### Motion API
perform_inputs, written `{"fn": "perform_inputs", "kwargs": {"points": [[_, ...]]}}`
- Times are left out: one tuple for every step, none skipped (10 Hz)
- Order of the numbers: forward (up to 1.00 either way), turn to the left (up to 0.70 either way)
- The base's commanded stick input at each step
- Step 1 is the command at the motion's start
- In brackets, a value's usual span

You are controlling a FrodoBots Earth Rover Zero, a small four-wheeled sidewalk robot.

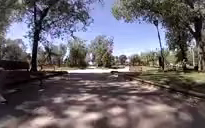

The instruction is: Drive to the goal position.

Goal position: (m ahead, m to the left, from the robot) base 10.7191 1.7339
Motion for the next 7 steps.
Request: {"fn": "perform_inputs", "kwargs": {"points": [[0.70, 0.01], [0.70, 0.01], [0.70, 0.01], [0.70, 0.01], [0.70, 0.01], [0.70, 0.01], [0.70, 0.01]]}}
